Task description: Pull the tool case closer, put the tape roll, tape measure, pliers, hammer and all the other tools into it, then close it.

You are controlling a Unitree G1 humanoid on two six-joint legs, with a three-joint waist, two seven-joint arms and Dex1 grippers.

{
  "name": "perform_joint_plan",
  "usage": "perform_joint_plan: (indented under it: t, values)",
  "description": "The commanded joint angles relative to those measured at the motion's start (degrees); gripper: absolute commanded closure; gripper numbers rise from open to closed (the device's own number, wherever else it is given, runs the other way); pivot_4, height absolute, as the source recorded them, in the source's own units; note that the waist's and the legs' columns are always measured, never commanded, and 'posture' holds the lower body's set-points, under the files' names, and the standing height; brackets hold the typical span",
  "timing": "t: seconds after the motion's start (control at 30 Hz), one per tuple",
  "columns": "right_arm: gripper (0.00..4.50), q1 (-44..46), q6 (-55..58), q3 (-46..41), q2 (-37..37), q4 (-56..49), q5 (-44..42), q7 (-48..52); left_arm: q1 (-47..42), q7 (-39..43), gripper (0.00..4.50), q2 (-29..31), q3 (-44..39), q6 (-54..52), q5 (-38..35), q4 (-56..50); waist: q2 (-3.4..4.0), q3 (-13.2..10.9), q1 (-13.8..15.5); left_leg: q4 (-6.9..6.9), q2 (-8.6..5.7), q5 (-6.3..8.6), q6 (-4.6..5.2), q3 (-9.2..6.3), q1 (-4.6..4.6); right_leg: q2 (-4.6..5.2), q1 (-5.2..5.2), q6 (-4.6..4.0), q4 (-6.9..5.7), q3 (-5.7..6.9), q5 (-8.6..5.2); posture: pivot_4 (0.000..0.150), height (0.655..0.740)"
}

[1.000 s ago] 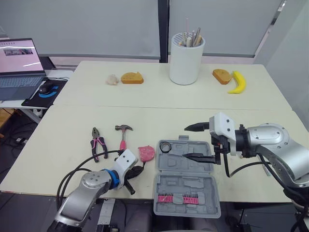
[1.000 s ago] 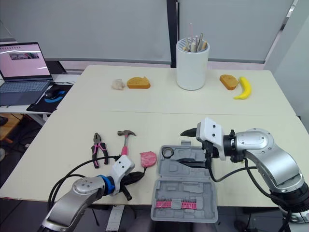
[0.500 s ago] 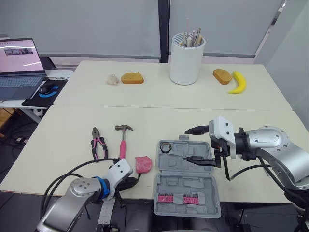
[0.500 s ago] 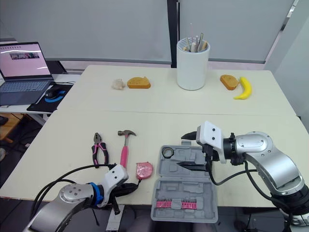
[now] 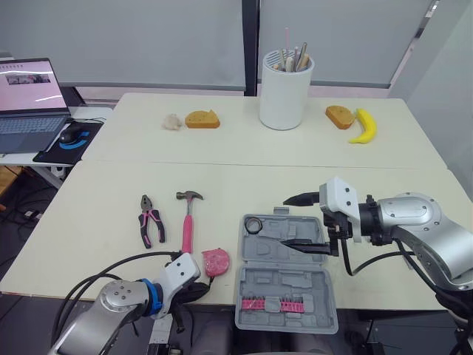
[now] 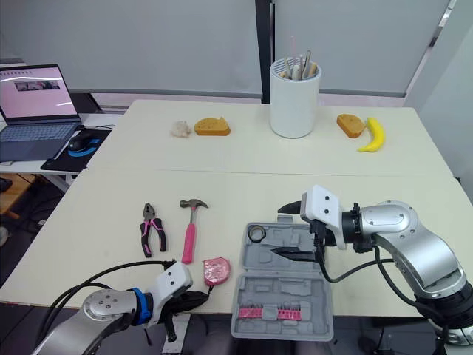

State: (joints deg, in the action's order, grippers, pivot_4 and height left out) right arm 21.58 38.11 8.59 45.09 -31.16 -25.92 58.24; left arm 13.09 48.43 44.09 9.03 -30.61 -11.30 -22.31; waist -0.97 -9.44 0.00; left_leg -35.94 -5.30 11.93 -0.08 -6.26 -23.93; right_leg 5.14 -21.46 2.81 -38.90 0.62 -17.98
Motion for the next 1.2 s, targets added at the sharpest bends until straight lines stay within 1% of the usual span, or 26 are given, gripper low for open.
perform_joint_plan:
  t: [0.03, 0.13, 0.23, 0.43, 0.47, 0.63, 0.7, 0.73, 0.8, 0.9, 0.97, 1.1, 1.2]
  values:
    - [0.00, 1.21, 0.09, -0.35, 0.20, -2.26, -0.57, -0.53, 1.31, 0.61, 4.45, 0.53, -0.50, 2.53, 0.32, 1.38, 0.00, 0.00, 0.00, 0.00, 0.00, 0.00, 0.00, 0.00, 0.00, 0.00, 0.00, 0.00, 0.00, 0.00, 0.00, 0.150, 0.7400]
    - [0.00, 1.39, 0.30, -0.23, 0.15, -2.34, -0.70, -0.78, 1.69, 0.93, 4.45, 0.66, -0.53, 3.57, 0.13, 2.10, 0.00, 0.00, 0.00, 0.01, 0.00, 0.00, 0.00, -0.01, 0.00, 0.00, -0.02, 0.00, 0.00, 0.00, 0.00, 0.150, 0.7400]
    - [0.00, 1.45, 0.66, -0.07, 0.12, -2.54, -0.96, -1.00, 2.28, 1.93, 3.91, 0.75, -0.79, 6.23, 0.15, 4.23, 0.00, 0.00, -0.01, 0.01, 0.01, 0.00, -0.01, -0.01, 0.01, 0.00, -0.04, -0.01, 0.01, 0.00, -0.01, 0.150, 0.7400]
    - [0.00, 1.33, 0.75, -0.08, 0.23, -2.49, -1.01, -0.88, 3.27, 4.28, 2.15, 2.50, -3.62, 9.88, -0.47, 6.97, 0.01, 0.00, 0.00, 0.02, 0.03, 0.01, -0.01, -0.01, 0.02, 0.01, -0.05, -0.03, 0.01, 0.02, -0.02, 0.150, 0.7400]
    - [0.00, 1.30, 0.69, -0.09, 0.28, -2.43, -0.97, -0.81, 3.39, 4.90, 1.93, 3.01, -4.21, 10.28, -0.86, 7.14, 0.00, 0.00, -0.04, 0.02, 0.05, 0.01, -0.01, -0.01, 0.02, 0.00, -0.05, -0.06, 0.01, 0.03, -0.04, 0.150, 0.7400]
    - [0.00, 1.24, 0.43, -0.01, 0.28, -2.21, -0.84, -0.61, 2.58, 9.42, 0.46, 5.94, -7.89, 14.25, -2.94, 9.92, 0.02, -0.01, -0.07, 0.06, 0.07, 0.01, -0.01, 0.00, 0.02, 0.00, -0.09, -0.12, 0.01, 0.05, -0.07, 0.150, 0.7400]
    - [0.00, 1.27, 0.19, -0.01, 0.22, -2.11, -0.89, -0.44, 0.92, 13.32, 0.01, 6.42, -10.74, 19.03, -5.64, 11.66, 0.03, -0.02, -0.03, 0.06, 0.07, 0.01, -0.01, 0.01, 0.01, 0.00, -0.10, -0.12, 0.01, 0.05, -0.07, 0.150, 0.7400]
    - [0.00, 1.29, -0.02, 0.01, 0.19, -1.96, -0.87, -0.29, -0.11, 15.62, 0.01, 6.82, -11.64, 21.55, -6.56, 12.77, 0.02, -0.02, -0.02, 0.05, 0.07, 0.01, -0.01, 0.00, 0.00, 0.00, -0.11, -0.12, 0.01, 0.06, -0.07, 0.150, 0.7400]
    - [0.00, 1.34, -0.19, -0.04, 0.15, -1.76, -0.99, -0.05, -2.19, 18.49, 0.01, 7.48, -11.86, 27.16, -5.63, 15.99, 0.02, -0.03, -0.01, 0.05, 0.07, 0.01, -0.01, 0.01, -0.01, 0.01, -0.12, -0.12, 0.01, 0.07, -0.07, 0.150, 0.7400]
    - [0.00, 1.63, -0.04, -0.44, 0.09, -1.50, -1.69, 0.42, -9.96, 21.87, 0.01, 5.57, -10.70, 34.65, -5.14, 23.20, 0.03, -0.03, 0.08, 0.05, 0.06, 0.01, -0.02, 0.01, -0.02, 0.02, -0.12, -0.12, 0.02, 0.07, -0.07, 0.150, 0.7400]
    - [0.00, 1.77, -0.05, -0.50, 0.15, -1.43, -1.80, 0.61, -13.29, 23.21, 0.01, 4.37, -9.92, 38.55, -4.54, 26.51, 0.01, -0.04, 0.24, 0.04, 0.05, 0.01, -0.01, 0.00, -0.04, 0.02, -0.12, -0.11, 0.03, 0.10, -0.06, 0.150, 0.7400]
    - [0.00, 1.86, 0.70, -0.79, 0.66, -1.97, -2.05, 0.71, -21.67, 23.92, 0.01, -0.19, -6.25, 42.54, -1.77, 33.98, -0.01, -0.04, 0.04, 0.05, -0.02, 0.02, 0.00, 0.03, -0.04, 0.06, -0.12, -0.06, 0.06, 0.06, -0.03, 0.150, 0.7400]
    - [0.00, 1.50, 1.88, -1.56, 1.52, -2.77, -2.78, 0.42, -23.02, 25.07, 0.01, -1.95, -4.56, 42.90, -1.62, 34.29, -0.04, -0.05, -0.33, 0.04, -0.03, 0.02, -0.01, 0.02, -0.08, 0.04, 0.03, -0.04, 0.03, 0.07, -0.02, 0.150, 0.7400]
